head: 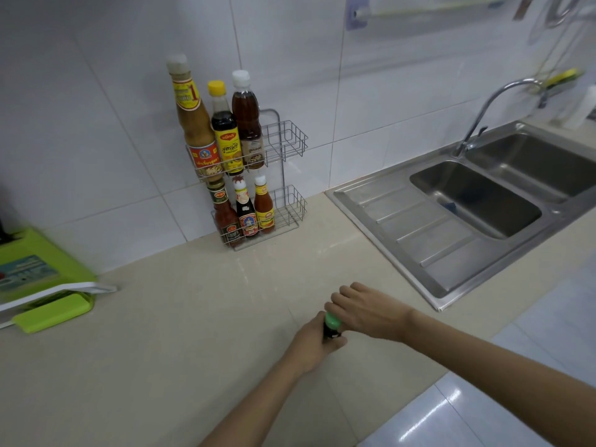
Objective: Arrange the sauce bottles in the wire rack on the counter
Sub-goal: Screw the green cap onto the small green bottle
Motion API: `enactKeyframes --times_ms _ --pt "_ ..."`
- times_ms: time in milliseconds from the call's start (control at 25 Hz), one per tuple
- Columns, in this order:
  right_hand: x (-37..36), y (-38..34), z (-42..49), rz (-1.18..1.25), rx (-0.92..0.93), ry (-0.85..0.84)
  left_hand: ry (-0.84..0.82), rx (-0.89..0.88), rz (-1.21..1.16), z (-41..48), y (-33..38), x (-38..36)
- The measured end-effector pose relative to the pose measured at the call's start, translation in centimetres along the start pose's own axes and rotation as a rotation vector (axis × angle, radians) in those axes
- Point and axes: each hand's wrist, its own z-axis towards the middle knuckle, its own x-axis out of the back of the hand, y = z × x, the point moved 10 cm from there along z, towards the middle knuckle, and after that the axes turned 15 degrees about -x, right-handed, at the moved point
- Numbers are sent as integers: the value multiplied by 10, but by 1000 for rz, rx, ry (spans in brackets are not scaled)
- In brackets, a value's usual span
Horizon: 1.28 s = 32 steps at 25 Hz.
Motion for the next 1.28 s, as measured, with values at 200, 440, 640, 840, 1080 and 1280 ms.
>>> enactKeyframes --times_ms 200,440,640,840,1080,1280 --pt "-2 -2 16 -94 143 -49 -62 -13 -12 4 0 0" --pt "-20 16 27 28 51 -117 -95 0 117 14 -2 4" --pt "-35 26 19 147 -98 -146 -81 -12 210 19 -2 2" --pt "-39 33 22 274 -250 -248 -74 8 27 20 -10 0" --pt "-43 68 37 688 -701 -387 -68 88 -277 11 -34 23" --pt "-25 80 59 1030 -753 -325 94 88 -639 14 -31 40"
